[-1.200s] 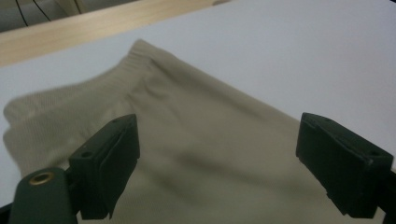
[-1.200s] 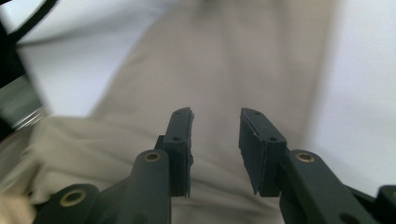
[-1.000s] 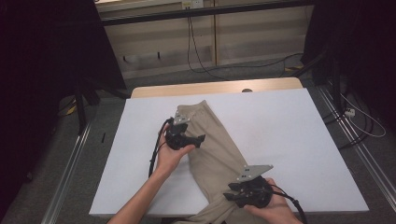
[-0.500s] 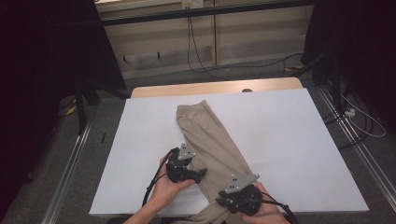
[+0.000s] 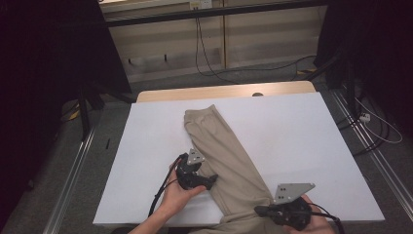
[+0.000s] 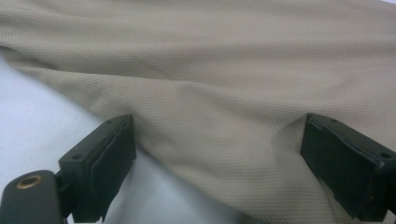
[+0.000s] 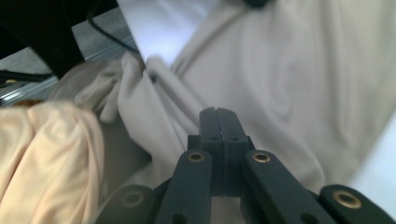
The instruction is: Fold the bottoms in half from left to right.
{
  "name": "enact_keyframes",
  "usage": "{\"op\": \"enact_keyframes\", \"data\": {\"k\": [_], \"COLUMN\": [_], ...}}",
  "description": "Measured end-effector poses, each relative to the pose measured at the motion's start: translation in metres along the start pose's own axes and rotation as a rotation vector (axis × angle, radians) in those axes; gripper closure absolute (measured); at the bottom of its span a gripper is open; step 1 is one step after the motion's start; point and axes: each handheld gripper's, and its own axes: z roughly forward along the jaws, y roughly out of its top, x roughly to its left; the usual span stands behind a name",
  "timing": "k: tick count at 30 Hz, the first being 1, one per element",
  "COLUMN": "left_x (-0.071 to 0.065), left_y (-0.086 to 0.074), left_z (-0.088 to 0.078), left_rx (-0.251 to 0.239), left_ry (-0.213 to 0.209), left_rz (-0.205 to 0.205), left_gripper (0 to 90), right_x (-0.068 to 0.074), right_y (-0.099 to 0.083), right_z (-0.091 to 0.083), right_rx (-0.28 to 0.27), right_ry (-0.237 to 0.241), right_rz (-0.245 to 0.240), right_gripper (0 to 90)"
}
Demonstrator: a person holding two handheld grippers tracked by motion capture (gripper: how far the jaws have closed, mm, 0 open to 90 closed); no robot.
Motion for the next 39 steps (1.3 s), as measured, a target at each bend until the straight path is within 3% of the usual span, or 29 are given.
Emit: {"op": "enact_keyframes", "data": {"k": [6, 9, 10, 11, 13, 17, 20, 25, 28, 33, 37, 39], "left_x": [0.001, 0.001, 0.001, 0.001, -0.001, -0.006, -0.013, -0.030, -0.042, -0.048, -0.045, -0.043], "left_y": [0.000, 0.000, 0.000, 0.000, 0.000, 0.000, -0.002, -0.009, -0.015, -0.016, -0.017, -0.018], "left_z": [-0.001, -0.001, -0.001, -0.003, -0.005, -0.017, -0.030, -0.044, -0.046, -0.042, -0.041, -0.039], "left_rx": [0.000, 0.000, -0.002, 0.006, 0.005, 0.011, -0.007, -0.003, 0.029, 0.059, 0.055, 0.056], "left_ry": [-0.010, -0.017, -0.010, -0.019, -0.023, -0.022, -0.024, -0.080, -0.091, -0.108, -0.095, -0.088], "left_rz": [0.001, -0.005, -0.001, 0.001, -0.007, -0.012, -0.017, -0.031, 0.012, 0.026, -0.004, -0.027], "left_gripper": [10.4, 10.3, 10.7, 10.7, 13.3, 18.1, 19.6, 25.4, 33.8, 43.9, 40.6, 34.3], "right_x": [0.010, 0.010, 0.009, 0.009, 0.006, -0.007, -0.019, -0.041, -0.051, -0.064, -0.073, -0.075], "right_y": [-0.021, -0.024, -0.024, -0.024, -0.021, -0.011, -0.004, 0.007, 0.015, 0.027, 0.027, 0.025], "right_z": [-0.004, -0.009, -0.009, -0.009, -0.009, -0.010, -0.009, -0.003, 0.001, 0.013, 0.024, 0.026], "right_rx": [0.102, 0.094, 0.086, 0.086, 0.048, -0.028, -0.056, -0.070, -0.068, -0.058, -0.051, -0.035], "right_ry": [-0.020, -0.019, -0.024, -0.024, -0.029, -0.089, -0.122, -0.166, -0.201, -0.232, -0.245, -0.286], "right_rz": [-0.037, 0.003, 0.016, 0.016, 0.031, 0.071, 0.102, 0.148, 0.138, 0.134, 0.153, 0.166], "right_gripper": [90.0, 90.0, 82.3, 82.3, 72.6, 63.5, 59.7, 60.0, 62.0, 63.2, 62.9, 60.0]}}
